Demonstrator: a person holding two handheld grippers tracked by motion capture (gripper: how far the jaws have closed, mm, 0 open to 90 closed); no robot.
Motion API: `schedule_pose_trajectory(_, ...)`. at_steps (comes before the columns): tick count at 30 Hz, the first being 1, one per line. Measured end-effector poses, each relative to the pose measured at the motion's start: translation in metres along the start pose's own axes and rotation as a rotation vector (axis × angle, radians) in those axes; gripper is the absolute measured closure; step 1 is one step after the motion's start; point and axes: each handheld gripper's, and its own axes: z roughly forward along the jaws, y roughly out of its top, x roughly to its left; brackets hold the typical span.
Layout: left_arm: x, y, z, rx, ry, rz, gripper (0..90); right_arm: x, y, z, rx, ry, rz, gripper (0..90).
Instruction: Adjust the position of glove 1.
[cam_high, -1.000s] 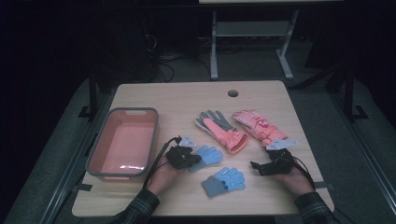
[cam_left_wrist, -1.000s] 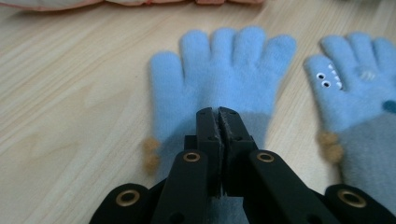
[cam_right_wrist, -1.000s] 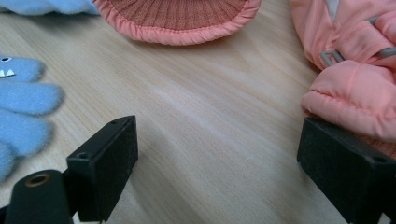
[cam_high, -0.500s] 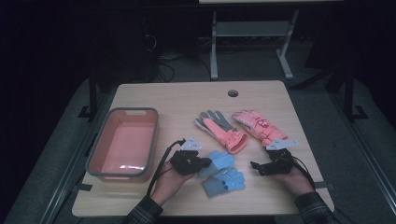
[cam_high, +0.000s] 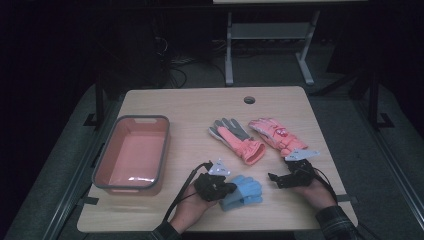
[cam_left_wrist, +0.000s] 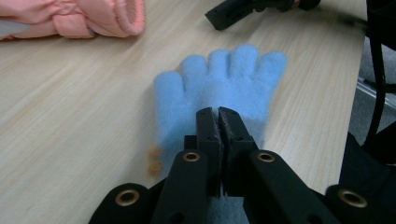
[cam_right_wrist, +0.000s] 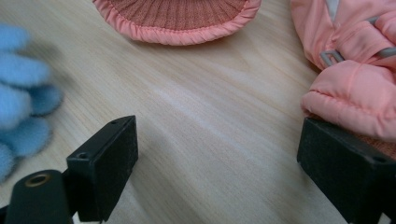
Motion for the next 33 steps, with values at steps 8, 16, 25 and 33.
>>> schedule_pose_trajectory(8, -0.001, -0.003, 0.009, 0.038, -0.034, 0.021, 70.5, 0.0, 0.0, 0.0, 0.0, 0.0, 0.0, 11.8)
schedule_pose_trajectory(16, 0.003, 0.004, 0.015, 0.065, -0.062, 0.069, 32.0, 0.0, 0.0, 0.0, -0.001, 0.001, -0.002, 11.8)
schedule_pose_trajectory(25, 0.004, 0.005, 0.034, 0.117, -0.038, 0.11, 18.1, 0.0, 0.001, 0.001, -0.001, 0.001, -0.001, 11.8)
schedule_pose_trajectory(33, -0.002, 0.002, 0.043, 0.13, -0.002, 0.142, 17.9, 0.0, 0.001, 0.001, -0.001, 0.001, -0.001, 11.8)
